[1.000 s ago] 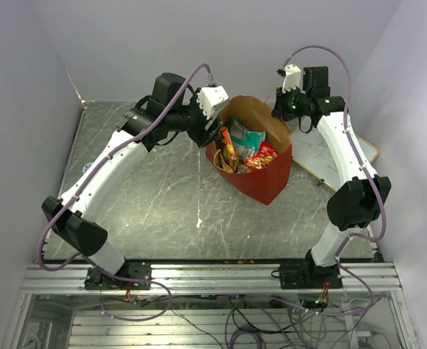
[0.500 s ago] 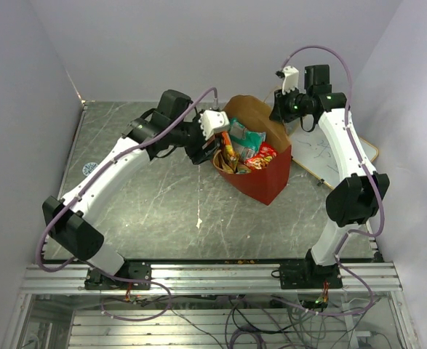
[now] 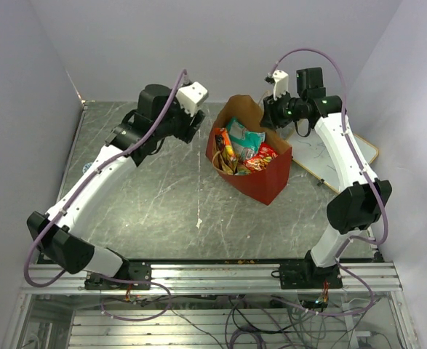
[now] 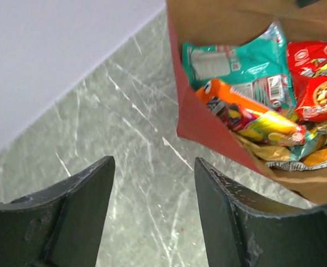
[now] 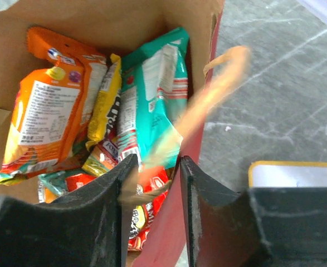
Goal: Place the snacks into the paper bag
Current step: Adjust the paper bag at the center of the board.
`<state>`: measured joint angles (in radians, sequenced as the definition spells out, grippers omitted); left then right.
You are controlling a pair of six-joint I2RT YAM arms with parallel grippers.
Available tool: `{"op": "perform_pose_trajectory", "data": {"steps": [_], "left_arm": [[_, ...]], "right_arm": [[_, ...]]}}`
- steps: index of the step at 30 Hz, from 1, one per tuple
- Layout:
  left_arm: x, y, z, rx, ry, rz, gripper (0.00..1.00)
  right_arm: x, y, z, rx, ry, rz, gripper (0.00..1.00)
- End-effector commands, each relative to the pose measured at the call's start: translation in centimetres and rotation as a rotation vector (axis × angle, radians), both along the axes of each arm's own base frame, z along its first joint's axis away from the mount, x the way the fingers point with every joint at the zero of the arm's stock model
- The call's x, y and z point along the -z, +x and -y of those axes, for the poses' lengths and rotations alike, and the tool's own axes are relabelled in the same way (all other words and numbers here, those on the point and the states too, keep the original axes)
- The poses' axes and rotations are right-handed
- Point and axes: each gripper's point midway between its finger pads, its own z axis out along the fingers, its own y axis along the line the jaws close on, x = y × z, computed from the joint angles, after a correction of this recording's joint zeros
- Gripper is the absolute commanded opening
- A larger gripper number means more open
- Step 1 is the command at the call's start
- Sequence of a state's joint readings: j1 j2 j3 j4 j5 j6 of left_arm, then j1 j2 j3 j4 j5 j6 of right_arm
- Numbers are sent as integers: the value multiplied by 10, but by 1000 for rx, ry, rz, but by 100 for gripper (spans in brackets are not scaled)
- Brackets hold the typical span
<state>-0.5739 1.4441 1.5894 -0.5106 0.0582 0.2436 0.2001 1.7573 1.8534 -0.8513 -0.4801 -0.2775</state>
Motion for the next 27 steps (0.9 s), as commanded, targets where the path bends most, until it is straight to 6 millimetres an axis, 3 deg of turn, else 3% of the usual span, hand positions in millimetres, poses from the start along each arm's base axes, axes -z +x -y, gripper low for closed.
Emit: {"op": "perform_pose_trajectory", "data": {"steps": [1, 6, 10, 13, 18, 24, 27], "left_arm": [[35, 1, -29, -143, -64, -102, 69], [122, -33, -3, -26, -149, -363, 60], [163, -65, 32, 140, -297, -538, 55], [163, -75, 59, 243, -437, -611, 52], [142, -86, 100, 393, -593, -639, 51], [113, -76, 132, 460, -725, -596, 53], [112, -59, 138, 420, -744, -564, 55]], "right_arm": [[-5, 0, 17, 78, -48, 41, 39], [7, -4, 27, 109, -99, 21, 43], [16, -2, 33, 138, -124, 13, 39], [12, -5, 30, 129, -111, 23, 27], [5, -19, 20, 64, -56, 29, 2], [2, -34, 1, -56, 11, 1, 0], [3, -40, -8, -113, 44, -27, 0]]}}
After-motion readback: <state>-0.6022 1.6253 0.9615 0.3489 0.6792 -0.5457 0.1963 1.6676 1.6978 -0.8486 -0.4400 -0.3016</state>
